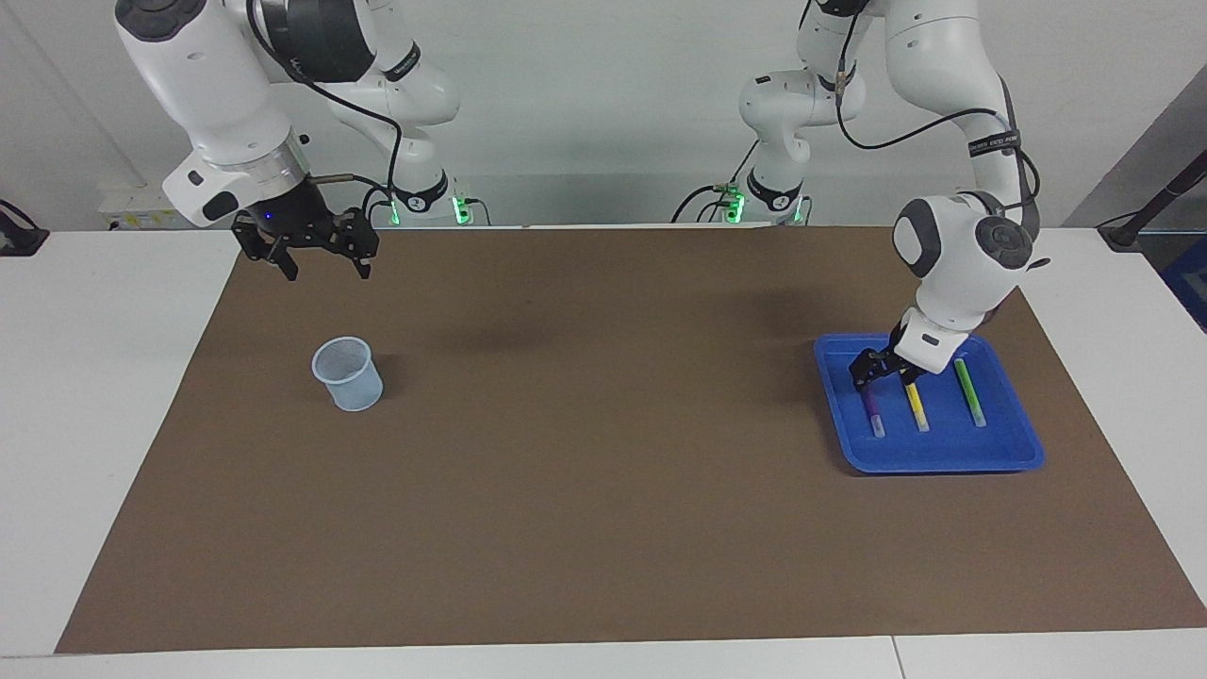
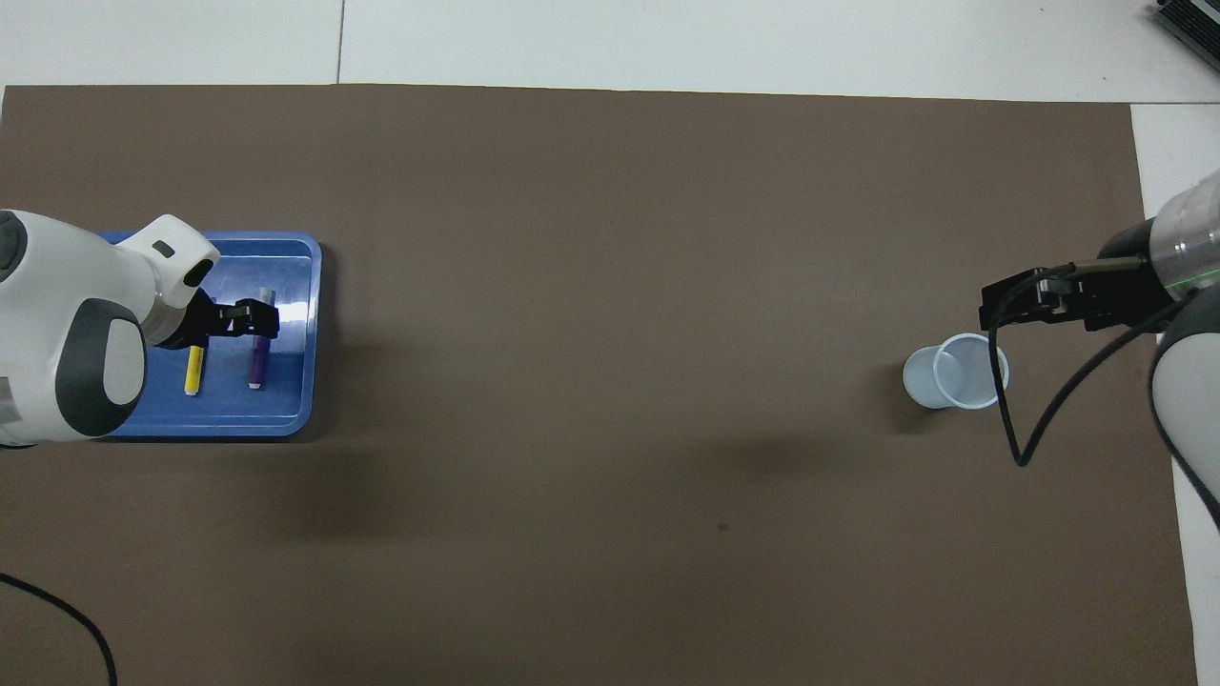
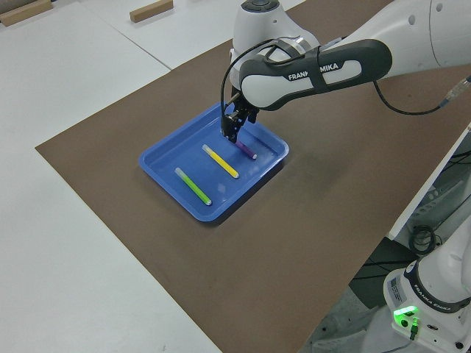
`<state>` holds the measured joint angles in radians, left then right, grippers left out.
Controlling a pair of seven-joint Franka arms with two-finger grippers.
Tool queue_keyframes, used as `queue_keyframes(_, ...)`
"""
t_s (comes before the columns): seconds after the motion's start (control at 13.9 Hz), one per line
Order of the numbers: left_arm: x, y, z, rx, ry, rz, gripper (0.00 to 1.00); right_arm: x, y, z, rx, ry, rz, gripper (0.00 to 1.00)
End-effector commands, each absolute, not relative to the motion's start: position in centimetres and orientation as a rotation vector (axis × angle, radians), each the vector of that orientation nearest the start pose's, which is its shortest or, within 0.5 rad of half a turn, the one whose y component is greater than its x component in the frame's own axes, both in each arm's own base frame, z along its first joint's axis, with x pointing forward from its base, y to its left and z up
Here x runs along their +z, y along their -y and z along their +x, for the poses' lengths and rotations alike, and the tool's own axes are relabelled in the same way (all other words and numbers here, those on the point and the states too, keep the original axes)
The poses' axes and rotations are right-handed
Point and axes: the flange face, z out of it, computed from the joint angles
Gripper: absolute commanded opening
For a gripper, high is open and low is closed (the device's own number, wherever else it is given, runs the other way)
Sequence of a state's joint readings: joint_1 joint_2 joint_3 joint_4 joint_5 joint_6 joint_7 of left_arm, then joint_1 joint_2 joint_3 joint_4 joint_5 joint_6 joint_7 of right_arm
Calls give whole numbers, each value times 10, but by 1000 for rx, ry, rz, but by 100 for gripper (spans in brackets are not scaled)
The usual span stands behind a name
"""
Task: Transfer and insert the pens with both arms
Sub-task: 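Close the left gripper on the purple pen and lift it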
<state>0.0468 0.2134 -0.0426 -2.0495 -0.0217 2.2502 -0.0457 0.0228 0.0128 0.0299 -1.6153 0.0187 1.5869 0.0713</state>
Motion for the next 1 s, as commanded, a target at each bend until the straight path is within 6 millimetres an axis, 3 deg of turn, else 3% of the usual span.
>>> queue_keyframes(0.0,317,-5,585,10,94,-3175,91,602,-30,553,62,-58,-3123,100)
queue_keyframes(0.57,292,-6,590,5,82,-3177,80,602,-30,553,64,-58,-3123,100)
queue_keyframes(0.72,290,-5,590,-5,84,-3179,63,602,-30,553,64,-58,-3123,100)
queue_keyframes(0.93,290,-5,590,-7,84,-3179,48,602,-30,553,64,-58,-3123,100)
